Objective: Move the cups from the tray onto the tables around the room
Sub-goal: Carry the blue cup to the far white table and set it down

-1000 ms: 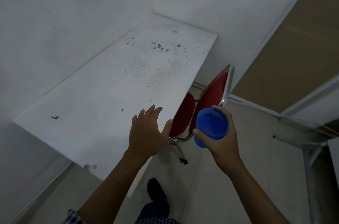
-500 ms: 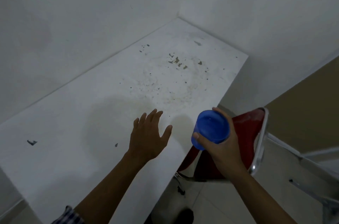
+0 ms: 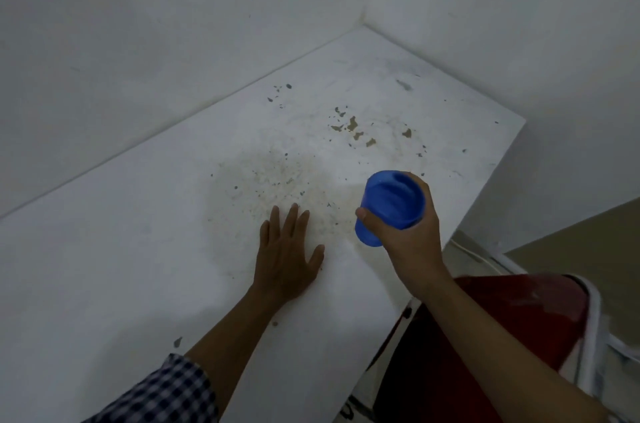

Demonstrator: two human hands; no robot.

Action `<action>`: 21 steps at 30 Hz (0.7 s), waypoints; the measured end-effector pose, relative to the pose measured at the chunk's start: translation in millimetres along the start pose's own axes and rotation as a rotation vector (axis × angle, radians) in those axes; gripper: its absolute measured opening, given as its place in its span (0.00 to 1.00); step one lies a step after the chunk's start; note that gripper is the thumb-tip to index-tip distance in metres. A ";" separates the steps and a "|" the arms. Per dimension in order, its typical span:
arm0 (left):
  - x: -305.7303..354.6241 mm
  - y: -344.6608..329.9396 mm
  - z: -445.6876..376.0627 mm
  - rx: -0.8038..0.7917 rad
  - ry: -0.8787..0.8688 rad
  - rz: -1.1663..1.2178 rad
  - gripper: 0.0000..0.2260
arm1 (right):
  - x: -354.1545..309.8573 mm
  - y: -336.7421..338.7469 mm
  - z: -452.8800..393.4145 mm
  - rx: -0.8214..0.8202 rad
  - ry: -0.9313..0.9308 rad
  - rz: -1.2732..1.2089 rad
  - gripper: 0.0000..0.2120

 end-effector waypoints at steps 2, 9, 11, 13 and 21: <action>-1.0 -3.8 -15.6 0.026 -0.013 -0.071 0.36 | 18.4 -2.4 -9.4 0.001 0.000 -0.016 0.37; -5.6 -7.0 -59.9 0.043 -0.005 -0.155 0.38 | 60.9 -7.3 -38.6 0.001 -0.009 -0.041 0.39; -4.9 -7.0 -60.2 0.044 -0.009 -0.156 0.38 | 69.0 -8.4 -50.0 0.001 -0.005 -0.046 0.39; -4.7 -6.0 -59.8 0.047 -0.005 -0.152 0.38 | 75.8 -11.3 -62.2 0.002 -0.001 -0.053 0.40; -3.5 -2.1 -59.3 0.066 -0.005 -0.149 0.38 | 95.4 -27.3 -100.1 -0.017 0.007 -0.069 0.38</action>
Point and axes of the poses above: each hand's wrist, its own z-axis away from the middle knuckle, its own y-axis out of the back of the hand, x = y × z, the point moved 7 cm from there along -z, towards the middle knuckle, and after that the axes turned 11 degrees about -z, right-handed, at the moved point
